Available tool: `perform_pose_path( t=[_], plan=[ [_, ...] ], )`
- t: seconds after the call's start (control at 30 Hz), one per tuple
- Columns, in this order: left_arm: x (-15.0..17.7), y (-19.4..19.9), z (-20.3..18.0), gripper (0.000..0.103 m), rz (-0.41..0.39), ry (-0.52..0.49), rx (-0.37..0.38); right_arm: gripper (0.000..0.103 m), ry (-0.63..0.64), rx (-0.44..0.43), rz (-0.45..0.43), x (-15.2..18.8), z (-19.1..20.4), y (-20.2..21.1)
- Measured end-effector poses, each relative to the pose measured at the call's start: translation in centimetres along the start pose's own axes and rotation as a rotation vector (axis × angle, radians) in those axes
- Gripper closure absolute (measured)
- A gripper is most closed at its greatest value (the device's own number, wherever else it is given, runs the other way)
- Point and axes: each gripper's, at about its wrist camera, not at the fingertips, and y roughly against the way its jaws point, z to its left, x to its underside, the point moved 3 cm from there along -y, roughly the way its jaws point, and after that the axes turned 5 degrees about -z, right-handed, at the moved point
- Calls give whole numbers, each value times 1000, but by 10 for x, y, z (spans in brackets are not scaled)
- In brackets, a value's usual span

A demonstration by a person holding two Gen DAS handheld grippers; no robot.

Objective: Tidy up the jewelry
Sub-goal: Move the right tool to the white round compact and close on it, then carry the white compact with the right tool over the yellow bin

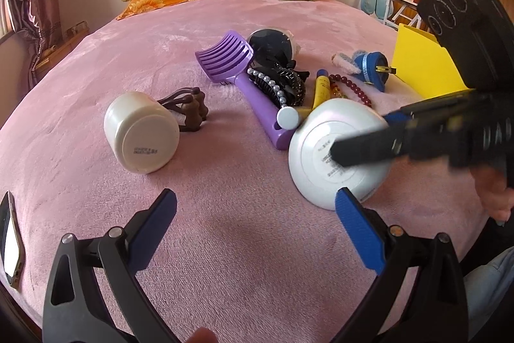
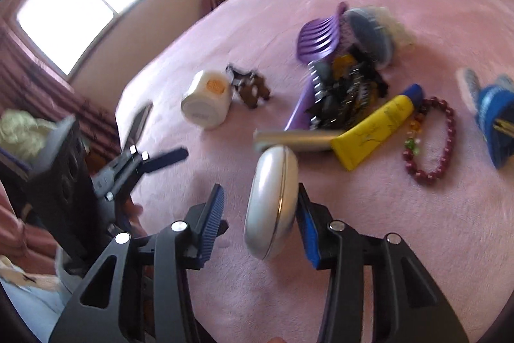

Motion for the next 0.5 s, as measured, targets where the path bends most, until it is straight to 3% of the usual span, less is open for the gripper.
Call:
perform_pose_path(
  t=[0.1,0.23,0.5],
  plan=[
    [2,1,2,6,6,7,-5,56,44,93,18,4,7,-15],
    [5,2,3,6,6,5,-5,71,17,113,7,5,5,-20],
    [9,0,7,6,9,19,-13,72,36,141,-26,6,11,-19]
  ],
)
